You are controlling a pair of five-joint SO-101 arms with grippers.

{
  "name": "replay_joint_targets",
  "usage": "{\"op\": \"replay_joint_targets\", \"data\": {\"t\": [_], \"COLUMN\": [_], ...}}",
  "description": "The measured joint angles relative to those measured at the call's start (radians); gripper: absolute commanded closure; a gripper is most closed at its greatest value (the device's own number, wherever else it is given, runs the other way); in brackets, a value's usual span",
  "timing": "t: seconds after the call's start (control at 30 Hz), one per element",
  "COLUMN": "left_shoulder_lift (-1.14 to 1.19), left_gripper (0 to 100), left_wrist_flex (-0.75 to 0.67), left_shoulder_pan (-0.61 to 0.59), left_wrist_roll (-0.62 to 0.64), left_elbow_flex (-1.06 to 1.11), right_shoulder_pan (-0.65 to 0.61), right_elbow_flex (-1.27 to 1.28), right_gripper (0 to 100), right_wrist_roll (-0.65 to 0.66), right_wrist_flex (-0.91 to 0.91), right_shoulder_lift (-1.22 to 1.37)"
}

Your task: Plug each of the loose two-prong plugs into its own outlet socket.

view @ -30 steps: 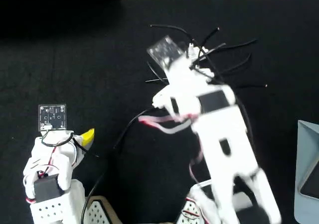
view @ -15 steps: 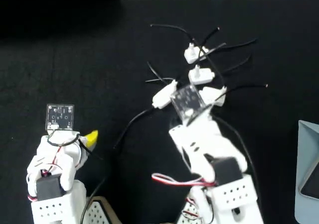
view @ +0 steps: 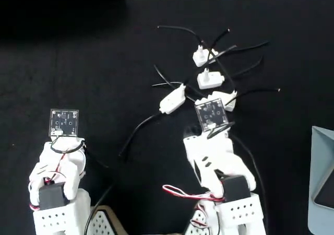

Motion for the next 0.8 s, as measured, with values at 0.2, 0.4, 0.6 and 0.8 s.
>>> {"op": "replay_joint_targets", "data": {"t": [0.2,0.4,0.6,0.8], "left_shoulder_lift": [-0.002,-0.002,-0.002,-0.005], "left_gripper": [97,97,97,97], "left_wrist_flex": [0.000,0.000,-0.018,-0.028], "left_shoulder_pan": [0.000,0.000,0.000,0.021], "left_wrist_roll": [0.000,0.029,0.037,0.037], "left_elbow_flex": [0.000,0.000,0.000,0.008], "right_shoulder_pan": [0.035,0.037,0.038,0.041], "right_elbow_flex": [0.077,0.169,0.169,0.169], "right_gripper": [98.5,98.5,98.5,98.3], "right_wrist_roll": [-0.003,-0.011,-0.038,-0.038], "right_wrist_flex": [0.000,0.002,0.068,0.129], "right_shoulder_lift": [-0.075,-0.187,-0.190,-0.190]}}
